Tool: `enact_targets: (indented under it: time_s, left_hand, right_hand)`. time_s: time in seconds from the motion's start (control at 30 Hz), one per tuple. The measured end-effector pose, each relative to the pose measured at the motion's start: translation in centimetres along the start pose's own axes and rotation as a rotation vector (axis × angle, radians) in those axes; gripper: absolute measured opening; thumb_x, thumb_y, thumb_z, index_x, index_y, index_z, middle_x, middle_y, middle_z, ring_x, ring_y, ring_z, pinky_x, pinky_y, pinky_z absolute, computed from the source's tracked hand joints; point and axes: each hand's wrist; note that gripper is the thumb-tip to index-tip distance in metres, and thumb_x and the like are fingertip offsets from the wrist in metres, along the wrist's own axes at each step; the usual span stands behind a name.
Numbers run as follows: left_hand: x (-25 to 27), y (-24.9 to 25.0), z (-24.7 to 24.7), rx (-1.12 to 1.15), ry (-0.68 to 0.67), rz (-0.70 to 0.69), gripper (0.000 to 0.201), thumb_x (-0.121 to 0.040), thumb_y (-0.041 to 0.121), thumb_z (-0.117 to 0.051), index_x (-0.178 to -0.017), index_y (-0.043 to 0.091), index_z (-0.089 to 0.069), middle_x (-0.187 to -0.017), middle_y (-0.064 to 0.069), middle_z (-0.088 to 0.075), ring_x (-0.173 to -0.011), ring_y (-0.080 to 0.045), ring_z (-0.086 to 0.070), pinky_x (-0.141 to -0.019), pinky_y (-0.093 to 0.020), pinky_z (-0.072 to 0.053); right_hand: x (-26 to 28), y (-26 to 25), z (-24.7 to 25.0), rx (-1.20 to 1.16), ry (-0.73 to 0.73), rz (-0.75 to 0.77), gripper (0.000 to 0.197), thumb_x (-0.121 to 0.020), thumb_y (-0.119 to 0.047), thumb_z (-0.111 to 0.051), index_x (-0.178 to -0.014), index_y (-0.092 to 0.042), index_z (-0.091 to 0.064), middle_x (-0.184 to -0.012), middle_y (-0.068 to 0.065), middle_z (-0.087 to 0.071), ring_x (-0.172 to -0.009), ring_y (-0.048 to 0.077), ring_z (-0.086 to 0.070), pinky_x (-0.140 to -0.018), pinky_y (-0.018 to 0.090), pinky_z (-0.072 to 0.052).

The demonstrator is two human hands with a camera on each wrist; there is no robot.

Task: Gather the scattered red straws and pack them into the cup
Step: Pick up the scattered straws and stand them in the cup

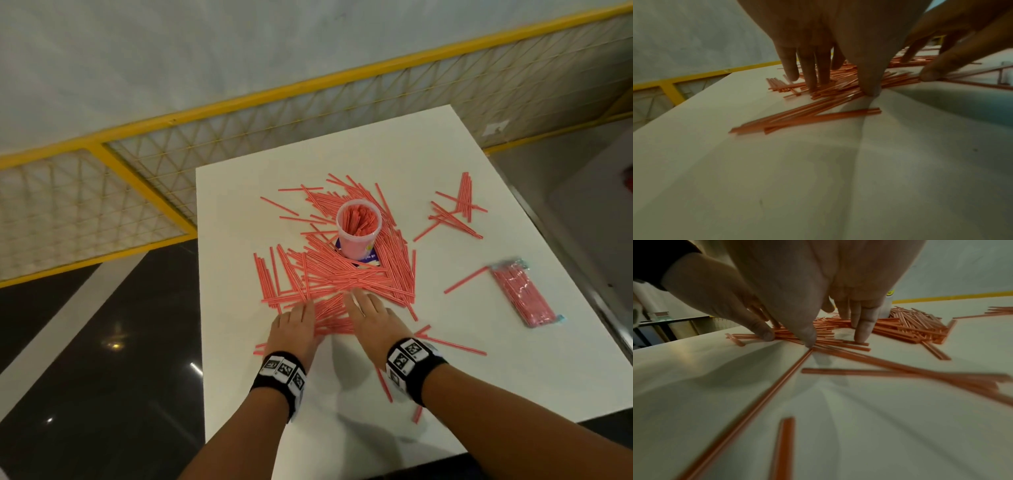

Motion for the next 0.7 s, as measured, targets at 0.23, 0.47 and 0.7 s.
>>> enact_targets:
  time_s: [0.23,0.47,0.7]
  left_hand:
    - [0.2,1.6,1.2,-0.144,-0.086,-0.039,0.034,-0.101,0.006,-0.043,-0.133,0.009,-0.053,-0.133,-0.011,-0.055,-0.120,-0.029,-0.055,-0.101,-0.038,-0.049]
    - [-0.3,2.2,2.2,-0.206,-0.110,-0.097,0.034,-0.102,0.004,-0.041,-0.132,0.007,-0.054,-0.131,-0.013,-0.054,-0.119,-0.031,-0.055,-0.100,-0.042,-0.049]
    - [-0.5,2.2,2.9,-0.176,-0.072,-0.179,0.038,-0.100,0.005,-0.033,-0.137,0.009,-0.040,-0.134,-0.012,-0.053,-0.118,-0.032,-0.053,-0.097,-0.040,-0.048]
  right_hand:
    - [-0.6,-0.8,1.9,0.167,-0.097,0.031,0.043,-0.099,-0.010,-0.044,-0.141,0.001,-0.042,-0.135,0.020,-0.045,-0.117,0.033,-0.051,-0.096,0.040,-0.052]
    - [-1.3,0.1,3.0,0.279,-0.129,0.025,0.037,-0.097,-0.014,-0.049,-0.133,-0.003,-0.049,-0.130,0.018,-0.054,-0.118,0.035,-0.052,-0.103,0.045,-0.046]
    - [-0.3,3.2,5.2,0.238,-0.031,0.087,0.045,-0.098,-0.009,-0.046,-0.143,-0.009,-0.041,-0.138,0.011,-0.055,-0.125,0.030,-0.054,-0.108,0.041,-0.041]
Point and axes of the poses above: each hand's wrist, its own x-axis away from the middle knuckle, its own z-axis out of the back of the hand, y = z × x
